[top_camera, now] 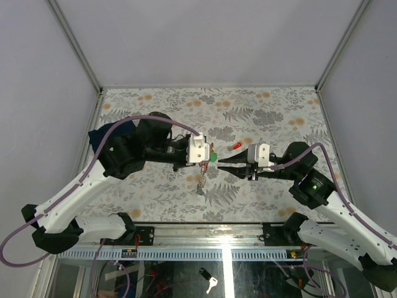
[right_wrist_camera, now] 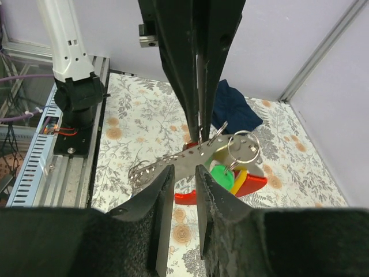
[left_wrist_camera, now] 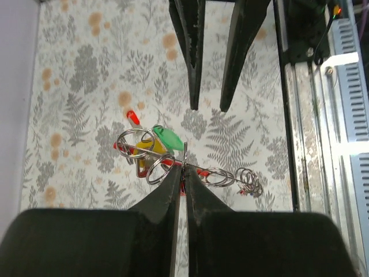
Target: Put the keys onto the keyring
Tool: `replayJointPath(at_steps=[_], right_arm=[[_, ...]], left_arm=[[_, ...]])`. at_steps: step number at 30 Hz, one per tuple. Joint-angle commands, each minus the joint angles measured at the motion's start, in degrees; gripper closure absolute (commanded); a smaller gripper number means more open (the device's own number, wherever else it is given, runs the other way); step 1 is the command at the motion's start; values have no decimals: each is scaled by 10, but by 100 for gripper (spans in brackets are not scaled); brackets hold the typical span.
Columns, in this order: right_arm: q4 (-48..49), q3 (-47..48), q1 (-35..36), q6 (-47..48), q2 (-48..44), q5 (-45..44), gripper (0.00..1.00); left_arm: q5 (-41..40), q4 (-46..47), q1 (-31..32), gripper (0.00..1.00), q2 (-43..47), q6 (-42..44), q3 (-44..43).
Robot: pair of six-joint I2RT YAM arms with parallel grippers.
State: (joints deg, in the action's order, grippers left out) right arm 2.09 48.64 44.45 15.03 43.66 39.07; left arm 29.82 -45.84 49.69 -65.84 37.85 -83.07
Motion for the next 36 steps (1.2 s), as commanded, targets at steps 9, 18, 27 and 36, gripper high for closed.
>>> replayJointPath(at_steps=[9, 18, 27, 36], right_arm=[[198, -131, -2, -45, -26, -35, 72], [252, -200, -3, -48, -40, -63, 72], [428, -249, -2, -139, -30, -32, 73], [611, -249, 0, -208, 72, -15, 70]], left_arm=[[-319, -268, 127, 100, -145, 14, -173], [-502, -365, 193, 100, -213, -23, -182], [-422, -328, 193, 100, -194, -15, -203], [-374, -292, 193, 100, -176, -1, -203]])
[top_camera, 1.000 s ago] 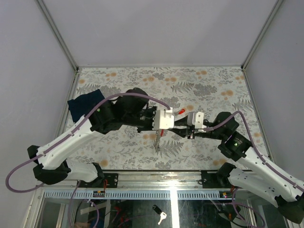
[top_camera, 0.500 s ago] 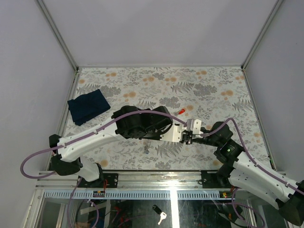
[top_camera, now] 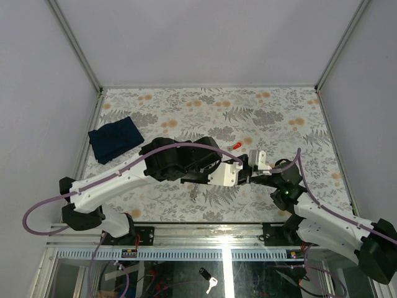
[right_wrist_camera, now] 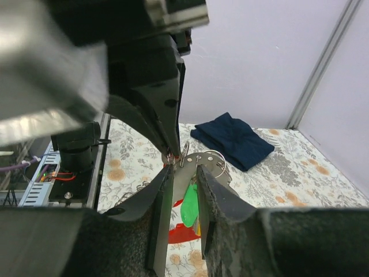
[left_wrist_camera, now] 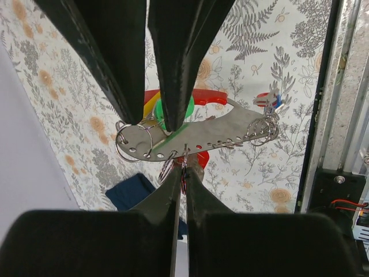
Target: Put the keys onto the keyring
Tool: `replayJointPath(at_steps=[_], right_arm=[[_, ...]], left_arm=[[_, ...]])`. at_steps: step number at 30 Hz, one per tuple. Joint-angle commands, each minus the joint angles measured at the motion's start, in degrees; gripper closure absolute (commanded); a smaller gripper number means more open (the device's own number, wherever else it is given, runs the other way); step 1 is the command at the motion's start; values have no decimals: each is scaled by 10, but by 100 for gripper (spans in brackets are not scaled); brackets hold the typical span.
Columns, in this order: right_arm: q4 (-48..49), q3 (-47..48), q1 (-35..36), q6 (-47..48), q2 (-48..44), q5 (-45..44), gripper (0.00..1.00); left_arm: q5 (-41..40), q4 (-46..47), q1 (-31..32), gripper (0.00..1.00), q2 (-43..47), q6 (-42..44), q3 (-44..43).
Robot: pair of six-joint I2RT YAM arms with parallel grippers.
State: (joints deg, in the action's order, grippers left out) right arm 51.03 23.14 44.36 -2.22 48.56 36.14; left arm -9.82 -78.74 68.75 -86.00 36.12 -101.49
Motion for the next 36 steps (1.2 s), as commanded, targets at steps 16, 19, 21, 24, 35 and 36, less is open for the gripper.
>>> replayJointPath(at_steps=[16, 19, 21, 24, 35, 36], right_arm=[[116, 16, 31, -5, 76, 27, 68], [117, 15, 34, -1, 82, 20, 68], [116, 16, 35, 3, 85, 16, 68], [115, 19, 37, 5, 91, 16, 68], [110, 28, 48, 12, 106, 20, 71], [111, 29, 49, 11, 108, 20, 71]], left_arm=[[34, 45, 2, 100, 30, 20, -18], [35, 46, 2, 100, 30, 20, -19], [36, 46, 2, 100, 30, 22, -18], [37, 47, 2, 100, 30, 22, -18], [36, 48, 2, 100, 32, 19, -17], [37, 48, 2, 100, 32, 19, -17]])
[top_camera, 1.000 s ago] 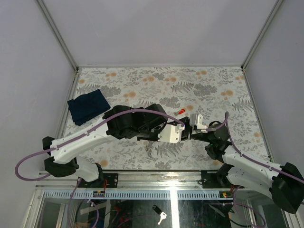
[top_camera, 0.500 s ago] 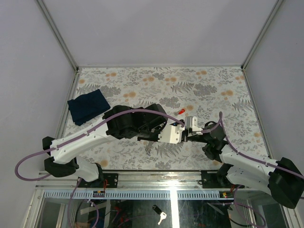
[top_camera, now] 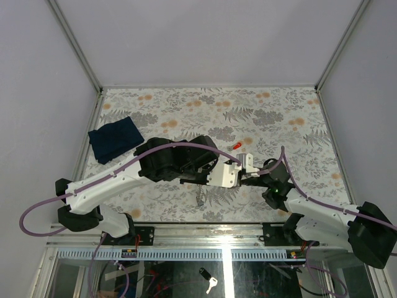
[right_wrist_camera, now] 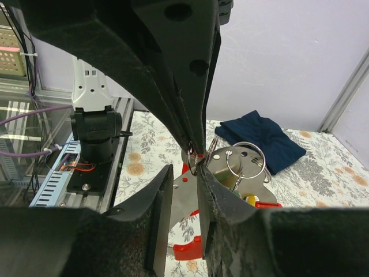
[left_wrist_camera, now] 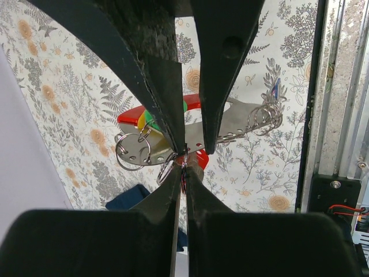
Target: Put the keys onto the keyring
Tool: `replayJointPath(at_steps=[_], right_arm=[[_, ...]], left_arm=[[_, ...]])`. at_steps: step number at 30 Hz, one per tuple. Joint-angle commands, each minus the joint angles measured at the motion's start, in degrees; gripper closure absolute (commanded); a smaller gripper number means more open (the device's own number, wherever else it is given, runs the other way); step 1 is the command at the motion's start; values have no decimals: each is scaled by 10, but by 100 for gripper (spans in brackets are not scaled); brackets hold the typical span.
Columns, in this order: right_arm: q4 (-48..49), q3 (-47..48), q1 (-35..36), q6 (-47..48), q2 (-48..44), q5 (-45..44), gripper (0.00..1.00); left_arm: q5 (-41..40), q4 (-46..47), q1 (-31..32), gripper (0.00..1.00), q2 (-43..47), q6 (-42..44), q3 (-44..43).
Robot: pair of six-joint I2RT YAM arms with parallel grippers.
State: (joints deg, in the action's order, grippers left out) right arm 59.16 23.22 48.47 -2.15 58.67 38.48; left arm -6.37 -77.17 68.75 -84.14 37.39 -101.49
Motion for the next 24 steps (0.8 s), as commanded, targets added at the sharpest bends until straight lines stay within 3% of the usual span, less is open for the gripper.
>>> replayJointPath(at_steps=[1, 16, 24], right_arm=[[32, 29, 10, 11, 9, -4, 71], [50, 33, 15, 7, 13, -16, 76], [62, 30, 15, 4, 9, -22, 74]], left_arm=[[3, 33, 2, 100, 13, 6, -18], [13, 34, 2, 100, 8, 7, -14], [16, 34, 2, 100, 2, 9, -14]])
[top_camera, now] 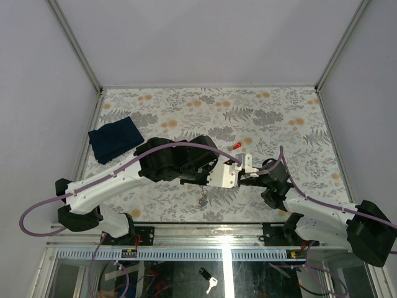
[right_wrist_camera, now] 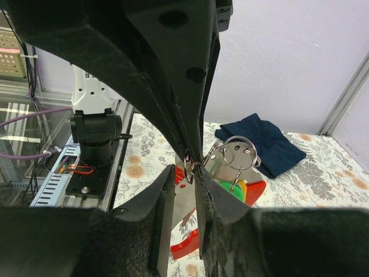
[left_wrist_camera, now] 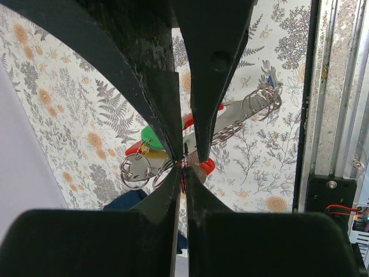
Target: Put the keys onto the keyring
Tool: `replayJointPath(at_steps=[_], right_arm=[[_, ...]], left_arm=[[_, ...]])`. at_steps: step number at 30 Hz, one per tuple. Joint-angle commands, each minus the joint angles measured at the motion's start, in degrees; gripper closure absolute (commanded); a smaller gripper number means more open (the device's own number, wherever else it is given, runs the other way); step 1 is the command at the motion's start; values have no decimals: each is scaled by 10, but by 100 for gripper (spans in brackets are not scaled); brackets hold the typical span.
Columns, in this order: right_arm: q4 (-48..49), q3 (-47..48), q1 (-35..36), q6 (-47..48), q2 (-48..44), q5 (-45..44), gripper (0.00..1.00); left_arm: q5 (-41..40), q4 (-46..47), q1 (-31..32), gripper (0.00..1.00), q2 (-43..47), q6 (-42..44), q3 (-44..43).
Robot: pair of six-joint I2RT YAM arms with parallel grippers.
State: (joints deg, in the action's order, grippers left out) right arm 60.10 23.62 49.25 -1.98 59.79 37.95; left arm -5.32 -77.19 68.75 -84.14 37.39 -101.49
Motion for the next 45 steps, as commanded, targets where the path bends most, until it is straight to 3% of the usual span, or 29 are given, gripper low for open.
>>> replayJointPath(at_steps=[1, 17, 23, 28, 35, 45], right_arm=[[54, 27, 7, 3, -3, -17, 74], [58, 32, 7, -5, 2, -20, 77], [55, 35, 7, -11, 8, -16, 99], [29, 35, 7, -17, 0, -33, 100], [13, 38, -3, -48, -18, -14, 100], [134, 43, -57, -177, -7, 29, 100]], left_arm=[[5, 34, 2, 100, 1, 9, -15], [13, 34, 2, 100, -3, 12, -16], [13, 39, 2, 99, 0, 12, -15], [8, 65, 2, 86, 21, 11, -1], [34, 163, 2, 66, 104, -12, 73], [95, 487, -5, 58, 321, -111, 319]])
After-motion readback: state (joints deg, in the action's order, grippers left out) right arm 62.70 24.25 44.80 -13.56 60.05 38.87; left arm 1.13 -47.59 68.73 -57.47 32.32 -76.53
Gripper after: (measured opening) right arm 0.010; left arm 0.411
